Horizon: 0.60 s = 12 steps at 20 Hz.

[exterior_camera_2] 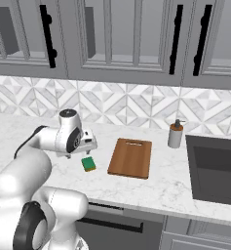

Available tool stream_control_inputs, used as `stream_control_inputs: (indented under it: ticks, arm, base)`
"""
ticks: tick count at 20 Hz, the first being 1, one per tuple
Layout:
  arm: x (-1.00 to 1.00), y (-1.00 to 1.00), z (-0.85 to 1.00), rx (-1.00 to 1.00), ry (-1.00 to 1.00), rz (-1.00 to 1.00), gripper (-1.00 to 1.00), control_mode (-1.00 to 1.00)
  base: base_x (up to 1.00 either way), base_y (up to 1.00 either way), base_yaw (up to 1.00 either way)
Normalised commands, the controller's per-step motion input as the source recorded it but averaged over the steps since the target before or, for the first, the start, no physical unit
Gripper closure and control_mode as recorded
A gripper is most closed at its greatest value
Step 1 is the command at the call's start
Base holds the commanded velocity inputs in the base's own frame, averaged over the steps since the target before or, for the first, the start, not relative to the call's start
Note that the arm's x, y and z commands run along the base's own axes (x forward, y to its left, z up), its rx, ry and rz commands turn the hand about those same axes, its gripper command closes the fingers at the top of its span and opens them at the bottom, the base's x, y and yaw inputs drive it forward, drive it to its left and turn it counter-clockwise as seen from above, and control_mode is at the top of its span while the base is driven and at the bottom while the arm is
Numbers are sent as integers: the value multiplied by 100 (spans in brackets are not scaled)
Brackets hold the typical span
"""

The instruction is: Pick up the sponge from the counter and clean the cutting board by briefly scrubbing or pressing down on the cutting board. Once finished, release the sponge.

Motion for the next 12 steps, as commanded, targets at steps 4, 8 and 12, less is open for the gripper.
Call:
stream_control_inputs:
  ticks: [4, 8, 12]
  arm:
    - [14, -16, -3, 0, 6, 2, -100, -100]
    - [4, -21, -16, 0, 3, 4, -100, -100]
    - [14, -2, -31, -3, 2, 3, -100, -100]
  base:
    - [0, 0, 0]
    - [0, 0, 0]
    - [0, 0, 0]
